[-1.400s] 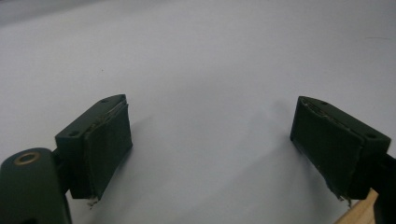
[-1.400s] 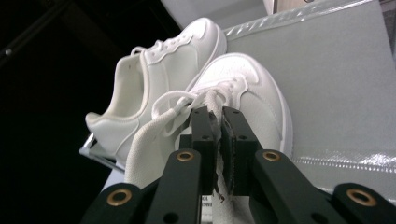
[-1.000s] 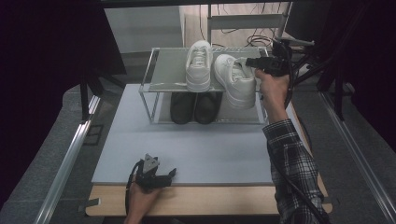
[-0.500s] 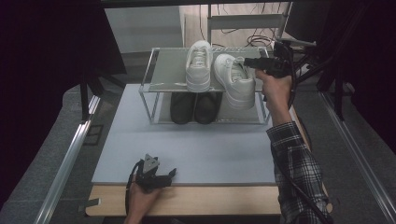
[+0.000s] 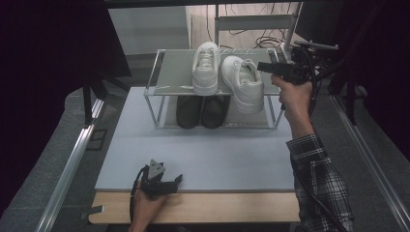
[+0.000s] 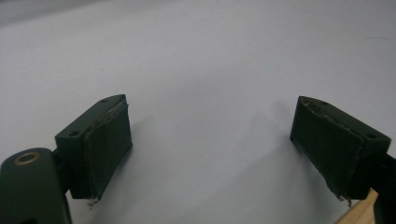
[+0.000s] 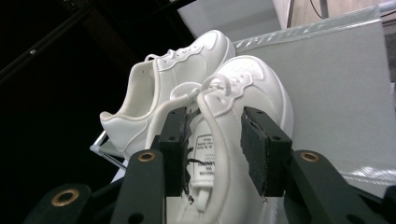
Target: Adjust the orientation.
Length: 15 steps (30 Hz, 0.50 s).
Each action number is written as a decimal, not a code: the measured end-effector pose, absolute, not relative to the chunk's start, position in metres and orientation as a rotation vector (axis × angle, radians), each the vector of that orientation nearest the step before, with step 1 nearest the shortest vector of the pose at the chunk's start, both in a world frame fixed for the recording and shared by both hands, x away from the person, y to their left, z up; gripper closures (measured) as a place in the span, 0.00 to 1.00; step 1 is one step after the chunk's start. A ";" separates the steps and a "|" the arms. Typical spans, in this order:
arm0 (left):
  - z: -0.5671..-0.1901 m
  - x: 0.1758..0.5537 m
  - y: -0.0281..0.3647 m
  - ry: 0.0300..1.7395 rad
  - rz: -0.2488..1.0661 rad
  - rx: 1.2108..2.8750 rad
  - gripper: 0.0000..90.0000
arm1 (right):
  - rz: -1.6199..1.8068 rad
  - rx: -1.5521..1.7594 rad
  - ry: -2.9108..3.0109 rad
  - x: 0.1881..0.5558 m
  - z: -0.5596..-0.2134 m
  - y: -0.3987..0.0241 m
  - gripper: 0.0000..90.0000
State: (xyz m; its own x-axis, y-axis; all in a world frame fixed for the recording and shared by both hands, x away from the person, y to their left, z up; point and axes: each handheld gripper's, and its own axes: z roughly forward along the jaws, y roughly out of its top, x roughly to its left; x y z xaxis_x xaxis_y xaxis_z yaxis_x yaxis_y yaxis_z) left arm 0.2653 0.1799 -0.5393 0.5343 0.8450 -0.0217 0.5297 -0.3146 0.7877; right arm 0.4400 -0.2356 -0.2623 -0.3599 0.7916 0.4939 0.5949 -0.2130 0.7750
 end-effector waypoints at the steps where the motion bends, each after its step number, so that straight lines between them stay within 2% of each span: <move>1: -0.539 0.265 0.180 1.114 0.516 1.996 0.14 | 1.615 1.659 1.844 0.438 -0.263 -0.237 0.70; 15: -0.539 0.265 0.180 1.111 0.519 1.999 0.14 | 1.565 1.586 1.892 0.405 -0.271 -0.253 0.92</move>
